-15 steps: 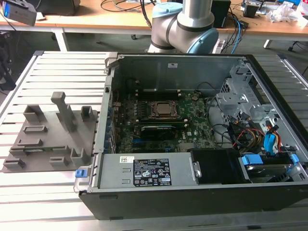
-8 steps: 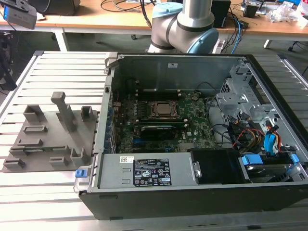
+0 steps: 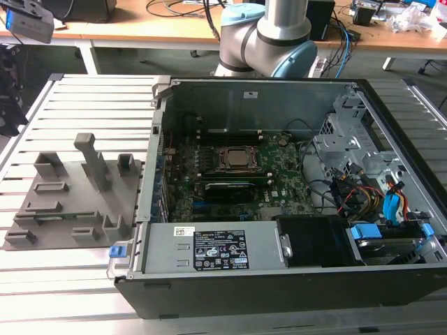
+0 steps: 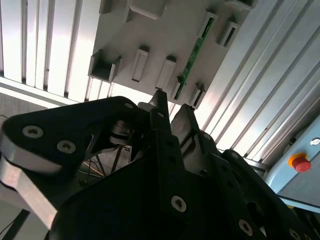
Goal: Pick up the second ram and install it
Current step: 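Pick up the second ram and move it above second insertion slot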
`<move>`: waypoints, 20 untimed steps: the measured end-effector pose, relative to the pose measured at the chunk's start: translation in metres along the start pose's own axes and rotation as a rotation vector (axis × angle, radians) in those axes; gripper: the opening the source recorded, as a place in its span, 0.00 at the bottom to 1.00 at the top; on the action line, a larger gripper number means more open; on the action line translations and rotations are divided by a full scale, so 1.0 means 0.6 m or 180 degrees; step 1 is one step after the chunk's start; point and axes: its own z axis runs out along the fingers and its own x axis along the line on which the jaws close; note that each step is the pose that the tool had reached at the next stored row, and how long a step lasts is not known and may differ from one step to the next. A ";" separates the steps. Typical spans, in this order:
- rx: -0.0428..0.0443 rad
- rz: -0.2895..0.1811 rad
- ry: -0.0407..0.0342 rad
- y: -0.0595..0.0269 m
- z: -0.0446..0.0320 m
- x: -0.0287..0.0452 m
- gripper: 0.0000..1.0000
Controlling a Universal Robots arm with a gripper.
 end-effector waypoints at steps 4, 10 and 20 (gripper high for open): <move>0.0000 0.0000 0.0000 0.000 0.009 0.000 0.30; 0.0000 0.0000 0.0000 -0.001 0.028 0.001 0.30; 0.0000 0.0000 0.0000 -0.002 0.046 0.001 0.30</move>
